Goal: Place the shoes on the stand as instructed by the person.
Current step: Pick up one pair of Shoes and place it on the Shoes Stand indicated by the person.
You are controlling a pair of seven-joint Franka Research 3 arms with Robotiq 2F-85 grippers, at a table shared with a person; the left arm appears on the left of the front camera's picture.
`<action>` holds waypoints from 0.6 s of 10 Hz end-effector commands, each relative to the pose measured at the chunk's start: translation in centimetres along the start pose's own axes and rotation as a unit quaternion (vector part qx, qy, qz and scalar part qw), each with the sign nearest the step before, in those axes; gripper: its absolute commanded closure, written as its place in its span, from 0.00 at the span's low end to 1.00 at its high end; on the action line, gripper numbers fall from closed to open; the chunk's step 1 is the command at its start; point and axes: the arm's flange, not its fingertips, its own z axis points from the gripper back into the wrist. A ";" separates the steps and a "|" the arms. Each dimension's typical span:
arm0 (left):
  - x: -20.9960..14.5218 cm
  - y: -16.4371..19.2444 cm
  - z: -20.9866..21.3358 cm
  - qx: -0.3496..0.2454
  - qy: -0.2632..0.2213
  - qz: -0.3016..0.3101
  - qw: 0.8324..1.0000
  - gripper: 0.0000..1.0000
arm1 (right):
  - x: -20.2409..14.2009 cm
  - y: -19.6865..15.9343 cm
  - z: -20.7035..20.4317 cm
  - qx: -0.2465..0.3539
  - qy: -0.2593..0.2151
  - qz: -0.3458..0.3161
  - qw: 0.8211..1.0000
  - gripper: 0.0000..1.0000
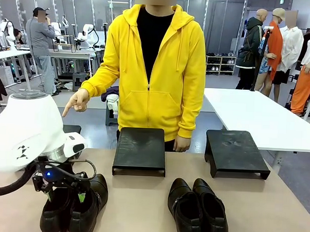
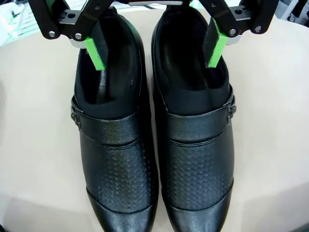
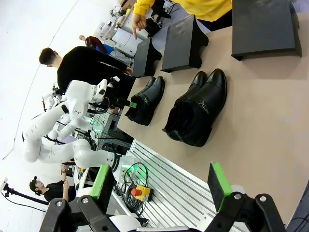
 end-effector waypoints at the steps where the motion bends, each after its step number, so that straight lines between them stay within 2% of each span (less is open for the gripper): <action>1: -2.5 0.2 -2.4 -0.002 -0.003 0.003 1.000 0.00 | 0.0 0.1 0.1 0.000 -0.001 0.001 1.000 0.00; 2: -2.7 0.0 -3.1 -0.001 0.001 0.001 1.000 0.00 | 0.0 0.1 0.1 0.000 -0.001 0.001 1.000 0.00; 3: -3.0 0.0 -3.5 -0.002 0.006 0.002 1.000 0.18 | 0.0 0.1 0.1 0.000 -0.001 0.001 1.000 0.00; 4: -3.2 0.0 -3.8 -0.010 0.014 0.000 1.000 0.55 | 0.0 0.1 0.1 0.000 -0.001 0.001 1.000 0.00; 6: -3.3 0.1 -3.9 0.000 0.014 -0.001 1.000 1.00 | 0.0 0.1 0.1 0.000 -0.001 0.001 1.000 0.00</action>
